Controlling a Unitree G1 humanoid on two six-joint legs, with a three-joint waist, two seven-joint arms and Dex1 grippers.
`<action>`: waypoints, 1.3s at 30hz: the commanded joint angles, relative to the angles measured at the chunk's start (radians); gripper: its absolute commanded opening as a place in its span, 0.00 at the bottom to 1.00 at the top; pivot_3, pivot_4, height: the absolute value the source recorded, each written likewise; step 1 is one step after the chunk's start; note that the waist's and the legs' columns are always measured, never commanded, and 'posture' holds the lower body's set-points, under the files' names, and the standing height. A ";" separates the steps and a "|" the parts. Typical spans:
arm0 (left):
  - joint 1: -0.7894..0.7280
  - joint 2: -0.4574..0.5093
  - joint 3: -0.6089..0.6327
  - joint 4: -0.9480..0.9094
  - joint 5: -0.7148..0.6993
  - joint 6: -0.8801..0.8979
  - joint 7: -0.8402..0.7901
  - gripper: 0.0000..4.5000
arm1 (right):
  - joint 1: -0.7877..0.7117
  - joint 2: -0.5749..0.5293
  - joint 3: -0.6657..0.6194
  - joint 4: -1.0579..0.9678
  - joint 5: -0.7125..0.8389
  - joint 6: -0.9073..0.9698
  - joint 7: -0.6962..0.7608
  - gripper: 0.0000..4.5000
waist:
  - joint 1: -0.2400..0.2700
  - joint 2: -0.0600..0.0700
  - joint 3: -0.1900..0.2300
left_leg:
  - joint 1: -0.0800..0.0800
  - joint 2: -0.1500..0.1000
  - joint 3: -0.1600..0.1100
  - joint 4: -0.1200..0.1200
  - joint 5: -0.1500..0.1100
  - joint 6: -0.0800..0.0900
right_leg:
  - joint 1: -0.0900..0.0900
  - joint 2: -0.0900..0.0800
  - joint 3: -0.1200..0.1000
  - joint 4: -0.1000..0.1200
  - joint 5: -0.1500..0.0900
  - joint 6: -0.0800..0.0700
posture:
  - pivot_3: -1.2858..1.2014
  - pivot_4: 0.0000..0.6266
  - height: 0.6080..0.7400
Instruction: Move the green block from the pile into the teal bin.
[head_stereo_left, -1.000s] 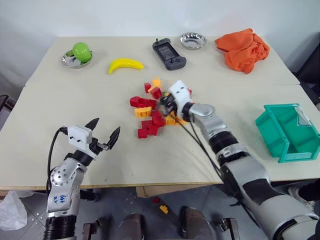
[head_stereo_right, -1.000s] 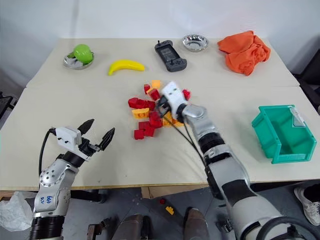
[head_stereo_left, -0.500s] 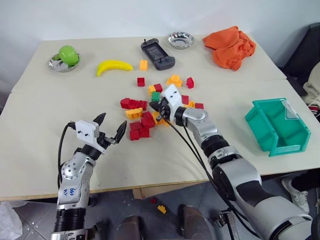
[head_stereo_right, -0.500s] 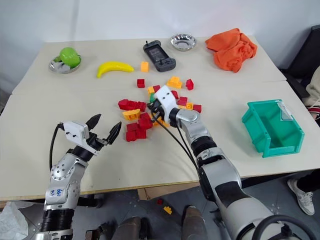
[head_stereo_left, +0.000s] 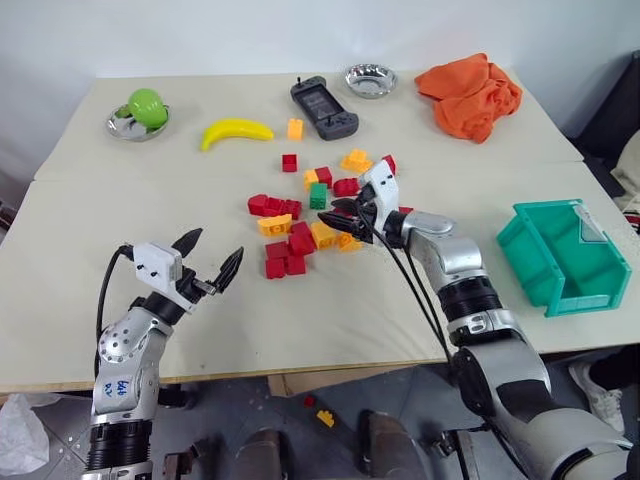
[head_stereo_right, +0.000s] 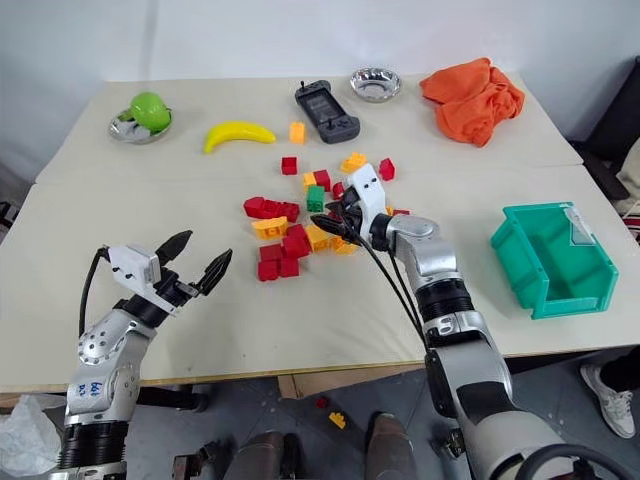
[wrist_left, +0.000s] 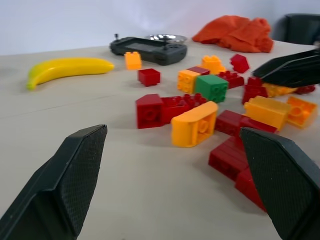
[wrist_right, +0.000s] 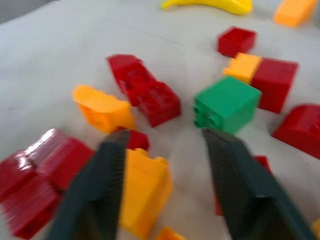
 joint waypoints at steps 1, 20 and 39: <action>0.003 0.016 0.013 -0.018 -0.016 -0.003 -0.015 1.00 | -0.117 0.047 0.000 0.145 -0.052 -0.099 -0.118 0.86 | -0.004 0.000 0.000 | 0.000 0.000 0.000 0.000 0.000 0.000 | 0.000 0.000 0.000 0.000 0.000 0.000 | 0.52 0.24 1.00; 0.028 -0.014 0.011 -0.083 -0.014 0.011 0.046 1.00 | -0.294 0.180 -0.069 0.541 -0.131 -0.184 -0.472 0.99 | -0.020 0.000 0.000 | -0.001 0.000 -0.001 0.000 0.000 0.000 | 0.000 0.000 -0.001 0.000 0.000 0.000 | 0.52 0.24 1.00; 0.000 -0.024 0.011 -0.074 -0.009 0.007 0.061 1.00 | -0.341 0.226 -0.116 0.585 -0.168 -0.234 -0.556 0.32 | -0.021 0.000 0.000 | -0.001 0.000 -0.001 0.000 0.000 0.000 | 0.000 0.000 -0.001 0.000 0.000 0.000 | 0.52 0.24 1.00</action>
